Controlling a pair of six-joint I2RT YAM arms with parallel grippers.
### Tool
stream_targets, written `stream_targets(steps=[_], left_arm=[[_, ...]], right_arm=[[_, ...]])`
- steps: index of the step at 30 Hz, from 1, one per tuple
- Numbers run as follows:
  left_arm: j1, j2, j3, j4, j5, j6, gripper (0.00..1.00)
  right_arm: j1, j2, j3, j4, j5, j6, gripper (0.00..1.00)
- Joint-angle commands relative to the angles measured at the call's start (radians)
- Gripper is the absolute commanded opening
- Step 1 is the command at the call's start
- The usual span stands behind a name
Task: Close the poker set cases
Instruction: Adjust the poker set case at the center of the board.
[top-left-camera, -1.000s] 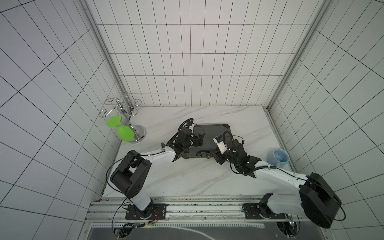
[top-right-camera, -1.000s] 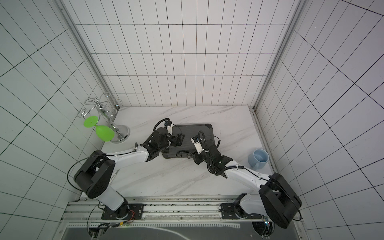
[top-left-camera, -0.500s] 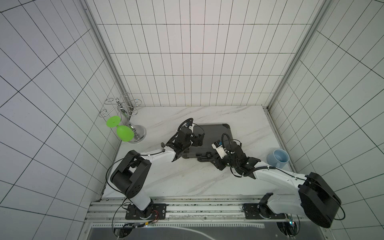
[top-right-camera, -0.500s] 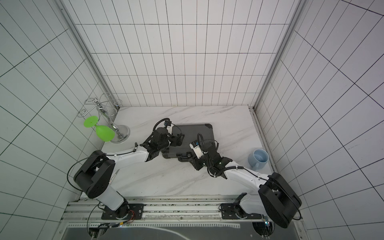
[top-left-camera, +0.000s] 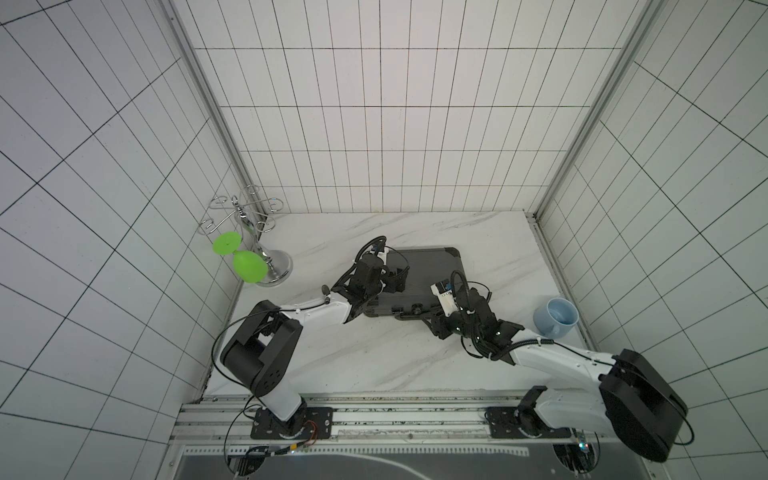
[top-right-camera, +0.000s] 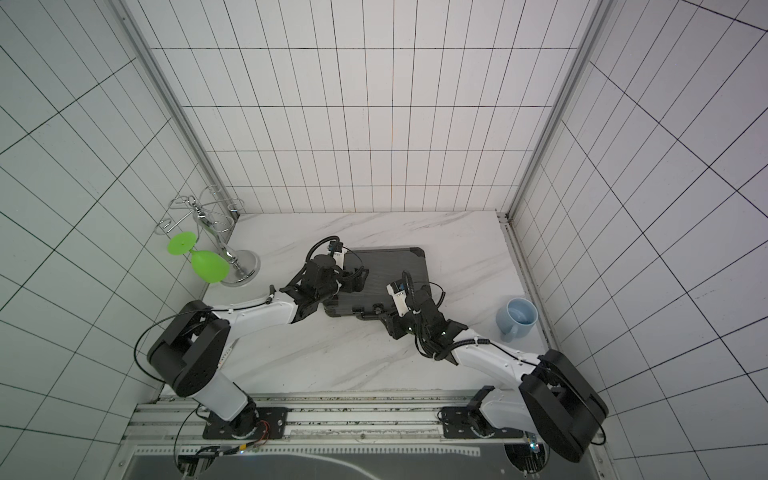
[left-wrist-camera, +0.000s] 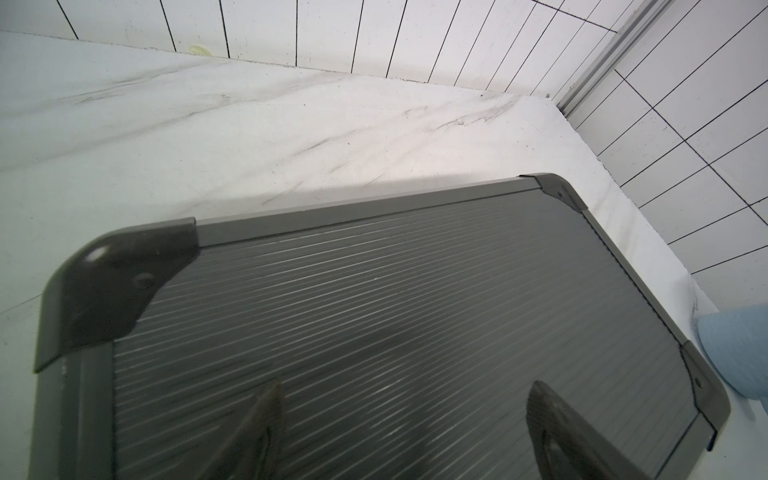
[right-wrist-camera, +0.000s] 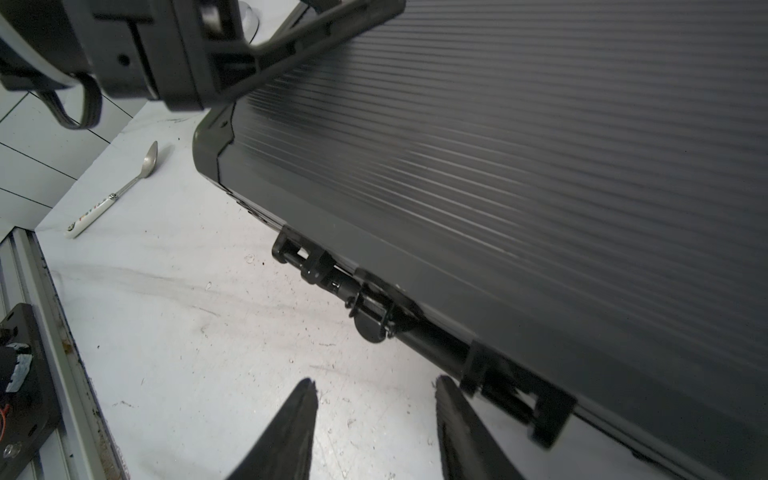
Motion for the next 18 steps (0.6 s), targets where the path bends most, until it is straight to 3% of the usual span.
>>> stream_targets(steps=[1,12,18], left_arm=[[0.009,0.037,-0.007,-0.128,0.007,-0.018,0.91],[-0.015,-0.018,0.042,-0.141,-0.032,0.037,0.9],[-0.018,0.005,0.06,-0.14,-0.065,0.062,0.89]], right_arm=[[0.004,0.038,-0.034,0.078,-0.027,0.018,0.48],[0.001,0.016,-0.053,0.088,0.025,0.004,0.49],[0.001,0.006,0.028,-0.048,0.077,-0.1,0.49]])
